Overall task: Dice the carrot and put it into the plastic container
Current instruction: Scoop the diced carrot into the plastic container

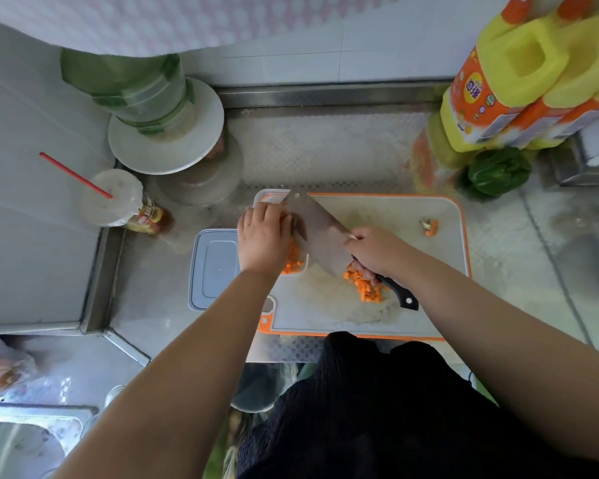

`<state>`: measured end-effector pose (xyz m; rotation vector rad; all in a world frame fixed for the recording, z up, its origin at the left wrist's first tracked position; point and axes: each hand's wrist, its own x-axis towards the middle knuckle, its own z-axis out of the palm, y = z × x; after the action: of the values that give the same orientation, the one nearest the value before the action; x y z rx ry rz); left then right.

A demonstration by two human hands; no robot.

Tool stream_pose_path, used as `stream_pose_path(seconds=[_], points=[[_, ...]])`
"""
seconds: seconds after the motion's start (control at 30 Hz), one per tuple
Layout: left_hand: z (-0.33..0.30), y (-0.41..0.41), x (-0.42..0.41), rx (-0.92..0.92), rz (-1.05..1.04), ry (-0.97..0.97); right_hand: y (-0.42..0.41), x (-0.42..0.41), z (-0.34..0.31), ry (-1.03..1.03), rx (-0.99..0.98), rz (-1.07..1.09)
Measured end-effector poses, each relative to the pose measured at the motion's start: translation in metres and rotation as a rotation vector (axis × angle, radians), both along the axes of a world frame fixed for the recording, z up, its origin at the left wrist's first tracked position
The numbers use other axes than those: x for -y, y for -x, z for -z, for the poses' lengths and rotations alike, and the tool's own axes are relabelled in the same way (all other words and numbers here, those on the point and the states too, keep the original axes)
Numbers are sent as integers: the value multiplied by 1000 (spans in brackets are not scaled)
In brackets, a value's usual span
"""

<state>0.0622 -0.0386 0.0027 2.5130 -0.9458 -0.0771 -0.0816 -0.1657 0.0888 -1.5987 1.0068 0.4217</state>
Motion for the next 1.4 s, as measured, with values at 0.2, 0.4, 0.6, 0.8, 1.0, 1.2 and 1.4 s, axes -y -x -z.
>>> stream_pose_path(seconds=[0.2, 0.4, 0.6, 0.8, 1.0, 1.2, 1.4], points=[[-6, 12, -15, -39, -28, 57, 16, 9, 2, 127, 36, -36], [-22, 46, -22, 202, 473, -37, 8, 1, -2, 257, 82, -98], [-10, 43, -30, 93, 361, -194, -1, -3, -5, 213, 106, -74], [-27, 49, -24, 55, 191, -106, -2, -1, -6, 214, 126, -65], [-28, 65, -25, 180, 404, -165, -5, -6, -7, 209, 166, -74], [-13, 49, -33, -34, 77, -384, 9, 2, -4, 245, 155, -96], [-44, 41, -14, 31, -6, -236, 23, 9, 0, 348, 137, -180]])
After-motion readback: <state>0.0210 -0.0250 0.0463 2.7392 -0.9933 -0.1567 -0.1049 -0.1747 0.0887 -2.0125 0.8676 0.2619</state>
